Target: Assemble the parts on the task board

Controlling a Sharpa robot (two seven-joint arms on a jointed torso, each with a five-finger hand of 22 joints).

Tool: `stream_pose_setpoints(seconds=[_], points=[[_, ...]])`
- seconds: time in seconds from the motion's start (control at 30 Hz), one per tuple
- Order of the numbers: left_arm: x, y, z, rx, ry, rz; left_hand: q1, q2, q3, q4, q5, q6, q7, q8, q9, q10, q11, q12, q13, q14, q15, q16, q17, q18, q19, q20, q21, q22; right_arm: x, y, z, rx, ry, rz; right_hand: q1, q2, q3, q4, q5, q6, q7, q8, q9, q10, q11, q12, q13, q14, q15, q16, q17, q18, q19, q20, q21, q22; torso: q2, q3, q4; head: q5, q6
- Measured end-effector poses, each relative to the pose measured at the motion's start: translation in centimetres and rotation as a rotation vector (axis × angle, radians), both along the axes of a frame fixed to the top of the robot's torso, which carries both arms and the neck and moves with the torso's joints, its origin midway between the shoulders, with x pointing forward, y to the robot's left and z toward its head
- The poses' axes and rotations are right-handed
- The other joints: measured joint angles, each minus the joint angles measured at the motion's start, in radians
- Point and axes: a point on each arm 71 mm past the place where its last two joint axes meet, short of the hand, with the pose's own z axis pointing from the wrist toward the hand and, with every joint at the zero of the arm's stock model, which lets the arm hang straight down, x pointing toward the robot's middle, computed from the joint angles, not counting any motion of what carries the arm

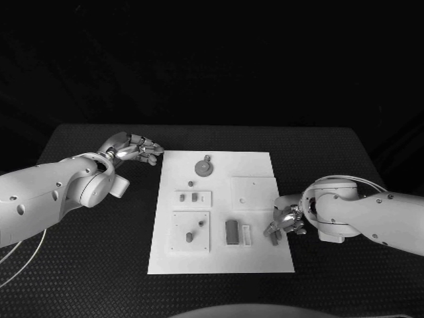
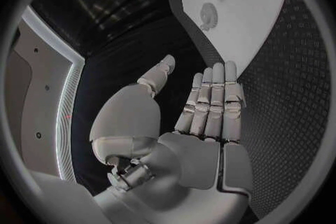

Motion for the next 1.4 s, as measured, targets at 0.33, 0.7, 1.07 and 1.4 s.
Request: stream_pose_setpoints(seconds=[0.33, 0.7, 1.07, 1.4], points=[[0.0, 0.1, 0.0, 0.001, 0.001, 0.002, 0.0, 0.0, 0.0, 0.0, 0.0, 0.0, 0.0, 0.0, 0.0, 0.0, 0.0, 0.0, -0.001, 0.0, 0.0, 0.0, 0.001, 0.0, 0.0, 0.0, 0.0, 0.0, -0.1, 0.7, 0.0, -0.043, -0.055, 0.073, 0.162, 0.021, 0.012, -0.133, -0.004, 0.024, -0.022, 0.004, -0.001, 0.003, -0.003, 0.0, 0.0, -0.002, -0.001, 0.0, -0.017, 0.0, -0.004, 0.003, 0.009, 0.0, 0.0, 0.0005, -0.0005, 0.001, -0.002], [0.0, 0.1, 0.0, 0.001, 0.001, 0.001, 0.0, 0.0, 0.0, 0.0, 0.0, 0.0, 0.0, 0.0, -0.001, 0.0, 0.0, 0.0, -0.001, 0.0, 0.0, 0.0, 0.002, 0.0, 0.0, 0.0, 0.0, 0.0, -0.3, 1.0, 0.0, -0.055, -0.082, 0.098, 0.239, -0.02, 0.002, -0.142, -0.004, 0.025, -0.023, 0.004, 0.001, 0.003, -0.003, -0.001, 0.0, -0.003, -0.001, 0.0, -0.024, 0.0, -0.011, 0.01, 0.009, 0.0, 0.0, 0.0005, -0.0007, 0.0, -0.003], [0.0, 0.2, 0.0, 0.002, 0.003, 0.004, 0.0, 0.0, 0.0, 0.0, 0.0, 0.0, 0.0, 0.0, -0.001, 0.0, 0.0, 0.0, -0.001, 0.0, 0.0, -0.004, 0.003, 0.0, 0.0, 0.0, 0.0, 0.0, -0.6, 0.1, -0.2, 0.059, -0.048, -0.047, 0.245, -0.009, -0.003, -0.141, -0.004, 0.024, -0.023, -0.013, 0.002, 0.001, -0.002, -0.001, 0.0, -0.006, 0.002, 0.0, -0.018, 0.001, -0.015, 0.014, 0.013, 0.0, 0.0, 0.0006, 0.0, 0.001, -0.003], [-0.1, 0.2, 0.0, 0.003, 0.005, 0.005, 0.0, 0.0, 0.0, 0.0, 0.0, 0.0, 0.0, 0.0, -0.001, 0.0, 0.0, 0.0, -0.001, 0.0, 0.0, -0.004, 0.005, 0.0, 0.0, 0.0, 0.0, 0.0, 0.0, -0.5, 0.4, 0.222, 0.036, -0.26, 0.281, 0.031, -0.004, -0.142, -0.004, -0.017, 0.005, -0.013, 0.002, 0.004, 0.0, -0.001, 0.0, -0.009, 0.006, 0.0, -0.018, 0.004, -0.018, 0.017, 0.013, 0.0, 0.0, 0.0001, 0.0001, 0.002, -0.003]])
